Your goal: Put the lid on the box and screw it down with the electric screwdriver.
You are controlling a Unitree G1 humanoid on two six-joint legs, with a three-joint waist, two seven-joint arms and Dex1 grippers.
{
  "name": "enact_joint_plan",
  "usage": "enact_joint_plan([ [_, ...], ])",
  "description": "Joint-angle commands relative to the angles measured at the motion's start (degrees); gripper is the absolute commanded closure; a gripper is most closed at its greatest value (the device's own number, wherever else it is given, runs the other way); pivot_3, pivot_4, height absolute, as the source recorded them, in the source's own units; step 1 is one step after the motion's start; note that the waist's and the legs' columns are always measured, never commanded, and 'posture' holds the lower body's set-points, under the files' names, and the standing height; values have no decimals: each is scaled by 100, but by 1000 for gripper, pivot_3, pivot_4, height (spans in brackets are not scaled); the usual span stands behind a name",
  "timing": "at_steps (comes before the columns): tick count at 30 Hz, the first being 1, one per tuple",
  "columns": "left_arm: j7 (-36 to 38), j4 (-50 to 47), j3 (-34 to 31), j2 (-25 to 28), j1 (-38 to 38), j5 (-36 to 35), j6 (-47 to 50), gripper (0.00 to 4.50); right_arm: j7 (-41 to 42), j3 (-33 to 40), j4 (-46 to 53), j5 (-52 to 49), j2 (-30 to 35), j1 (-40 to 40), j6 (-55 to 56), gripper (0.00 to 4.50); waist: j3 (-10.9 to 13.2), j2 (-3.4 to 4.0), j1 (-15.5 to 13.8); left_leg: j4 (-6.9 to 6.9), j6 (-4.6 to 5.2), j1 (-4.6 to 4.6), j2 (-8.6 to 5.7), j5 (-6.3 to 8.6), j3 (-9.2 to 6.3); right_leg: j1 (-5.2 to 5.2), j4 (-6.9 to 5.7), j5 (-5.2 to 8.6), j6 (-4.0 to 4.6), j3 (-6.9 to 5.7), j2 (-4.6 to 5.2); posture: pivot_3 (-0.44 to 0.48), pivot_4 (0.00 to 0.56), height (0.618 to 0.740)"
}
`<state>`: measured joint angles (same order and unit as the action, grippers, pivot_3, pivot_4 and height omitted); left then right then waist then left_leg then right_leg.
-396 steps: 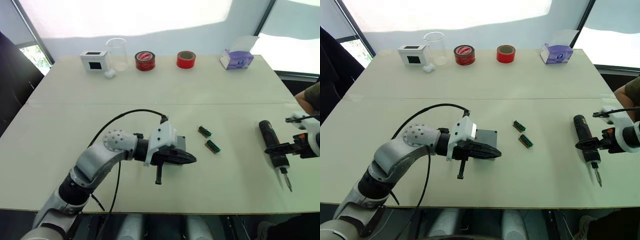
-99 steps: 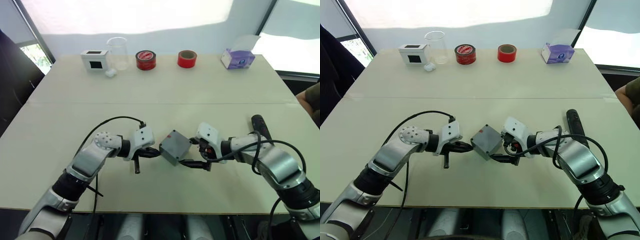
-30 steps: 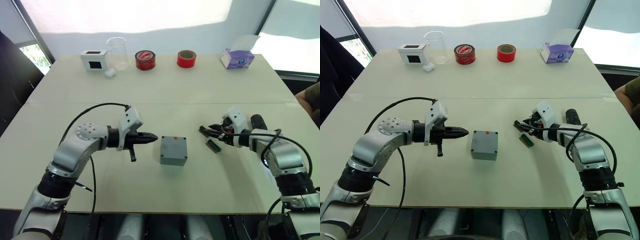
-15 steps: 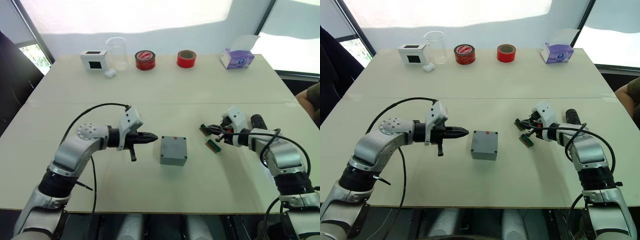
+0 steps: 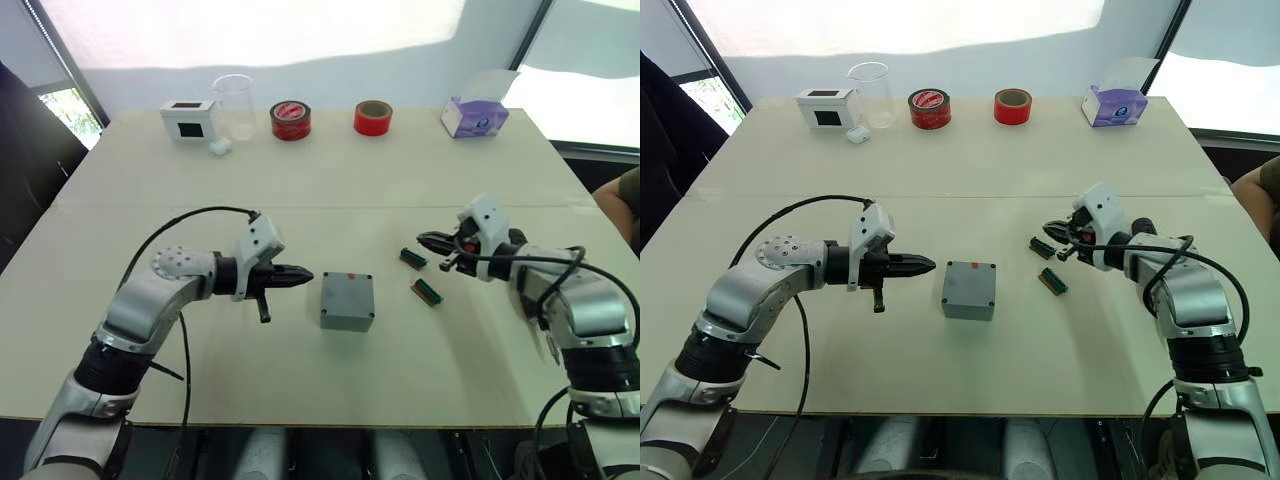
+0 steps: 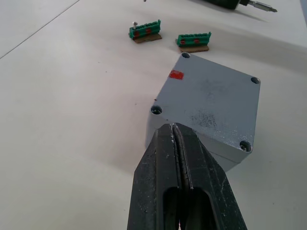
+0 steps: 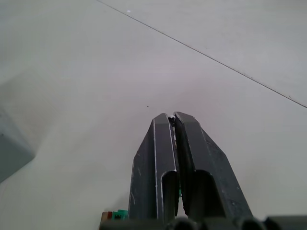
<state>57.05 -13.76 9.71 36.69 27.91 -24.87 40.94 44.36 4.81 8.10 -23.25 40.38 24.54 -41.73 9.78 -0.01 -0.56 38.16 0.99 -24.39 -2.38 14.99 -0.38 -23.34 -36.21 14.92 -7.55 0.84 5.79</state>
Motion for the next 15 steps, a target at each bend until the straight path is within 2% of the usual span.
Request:
enact_joint_plan([
  [1,162,-236,-313,228,-73,-253,65,4500,100,77,1186,-681,-27,-36,-528,4444,0,0,21,-1,0,0,2,0,-1,-1,0,0,0,0,-1,0,150,740],
  [6,112,-234,-295,240,-114,-269,44,4500,-217,-232,1679,-761,-250,-209,-848,4444,-1,-1,-13,-1,1,1,2,1,-4,3,0,0,0,-1,0,0,150,740],
  [15,-17,-312,-254,77,-116,-312,101,4500,-285,-458,1808,-790,-237,-403,-964,4444,0,-1,-4,-1,1,0,-2,1,-4,1,0,0,0,-1,3,0,150,740],
])
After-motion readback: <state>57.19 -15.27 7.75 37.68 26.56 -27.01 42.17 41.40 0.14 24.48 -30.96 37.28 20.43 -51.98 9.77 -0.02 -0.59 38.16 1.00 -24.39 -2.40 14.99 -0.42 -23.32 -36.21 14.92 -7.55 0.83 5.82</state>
